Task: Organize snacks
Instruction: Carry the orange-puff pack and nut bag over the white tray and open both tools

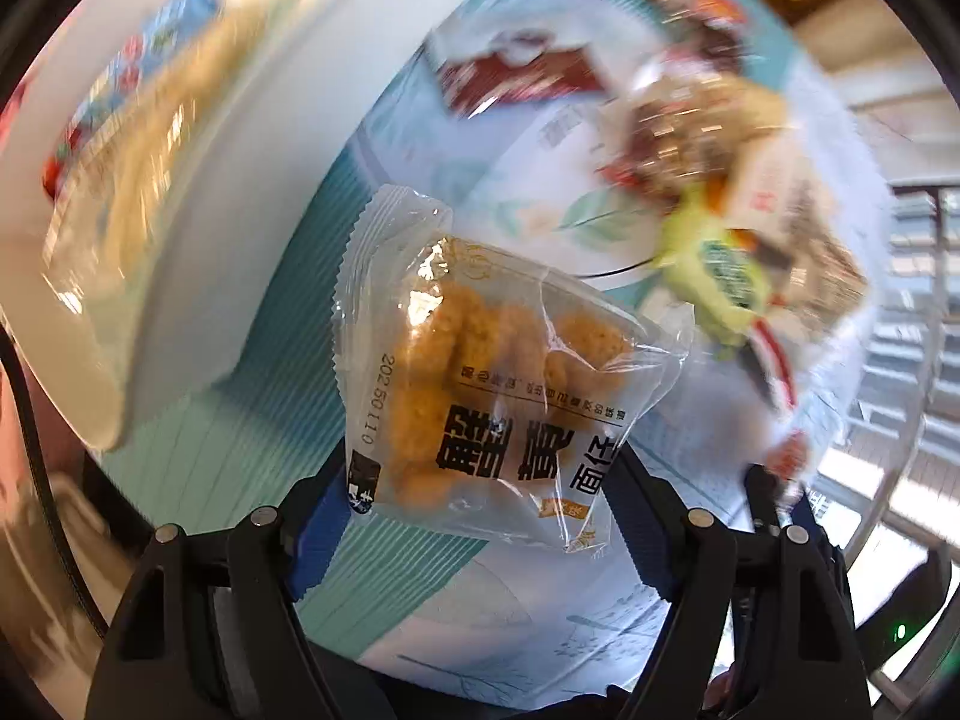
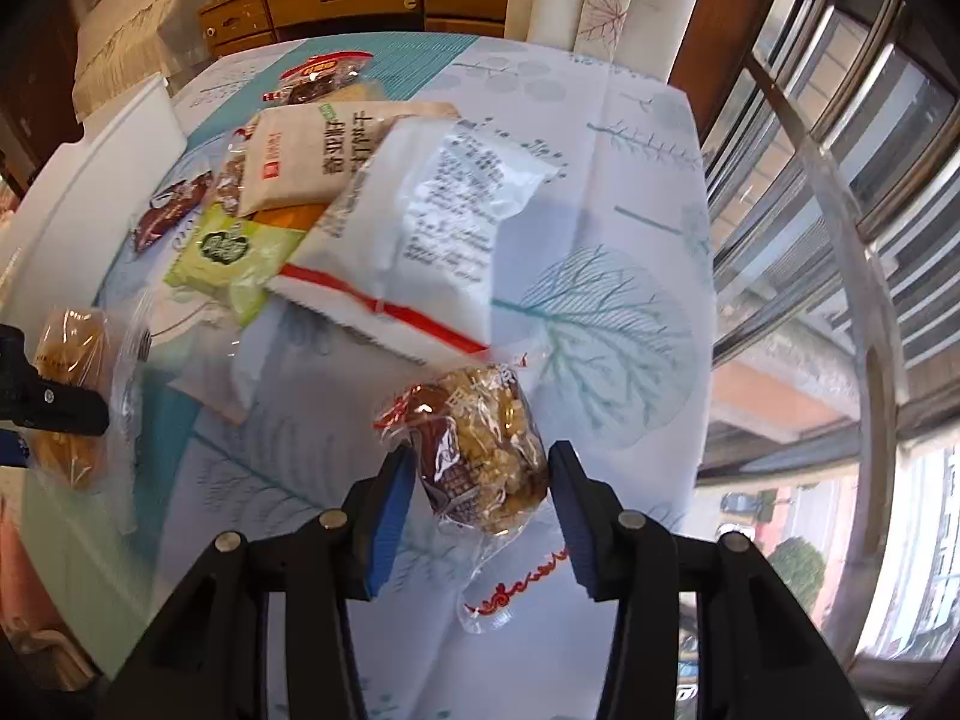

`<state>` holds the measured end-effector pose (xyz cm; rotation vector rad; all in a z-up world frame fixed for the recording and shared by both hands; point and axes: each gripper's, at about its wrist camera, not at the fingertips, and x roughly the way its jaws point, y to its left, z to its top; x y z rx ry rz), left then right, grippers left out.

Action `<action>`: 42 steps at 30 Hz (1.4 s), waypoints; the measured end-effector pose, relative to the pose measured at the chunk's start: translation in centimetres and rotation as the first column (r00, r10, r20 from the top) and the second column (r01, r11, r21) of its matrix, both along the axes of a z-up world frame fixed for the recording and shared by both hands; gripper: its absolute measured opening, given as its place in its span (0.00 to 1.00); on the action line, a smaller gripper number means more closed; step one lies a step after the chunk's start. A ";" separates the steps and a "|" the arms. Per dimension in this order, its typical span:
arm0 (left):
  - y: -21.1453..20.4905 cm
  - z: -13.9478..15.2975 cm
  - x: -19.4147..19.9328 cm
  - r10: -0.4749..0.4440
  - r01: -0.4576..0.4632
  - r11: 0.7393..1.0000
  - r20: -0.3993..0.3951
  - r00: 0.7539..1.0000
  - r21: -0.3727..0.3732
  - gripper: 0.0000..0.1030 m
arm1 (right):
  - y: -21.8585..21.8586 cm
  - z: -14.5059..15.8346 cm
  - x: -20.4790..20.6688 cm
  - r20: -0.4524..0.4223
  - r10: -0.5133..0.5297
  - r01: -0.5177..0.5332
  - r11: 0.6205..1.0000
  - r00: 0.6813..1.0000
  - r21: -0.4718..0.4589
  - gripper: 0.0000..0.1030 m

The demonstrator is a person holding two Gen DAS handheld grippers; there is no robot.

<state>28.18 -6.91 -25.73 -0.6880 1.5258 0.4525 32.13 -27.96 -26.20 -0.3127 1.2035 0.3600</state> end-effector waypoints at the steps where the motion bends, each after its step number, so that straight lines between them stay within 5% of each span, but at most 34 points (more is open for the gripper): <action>1: -0.2 0.9 0.0 -0.028 0.028 1.000 0.041 0.999 0.015 0.76 | 0.2 0.2 -0.3 -0.008 -0.005 0.005 1.000 1.000 0.010 0.45; 16: 1.5 9.2 -2.9 -0.227 0.170 0.965 0.308 0.924 0.202 0.76 | 3.3 5.9 -4.1 -0.025 -0.111 0.113 0.986 0.994 0.125 0.45; 28: 9.0 13.0 -6.0 -0.305 0.228 0.939 0.317 0.898 0.257 0.76 | 8.2 9.1 -6.6 -0.048 -0.211 0.216 0.953 0.976 0.213 0.45; 42: 17.9 13.1 -6.1 -0.388 0.305 0.906 0.287 0.876 0.295 0.76 | 17.3 9.5 -8.2 -0.066 -0.245 0.254 0.929 0.967 0.271 0.45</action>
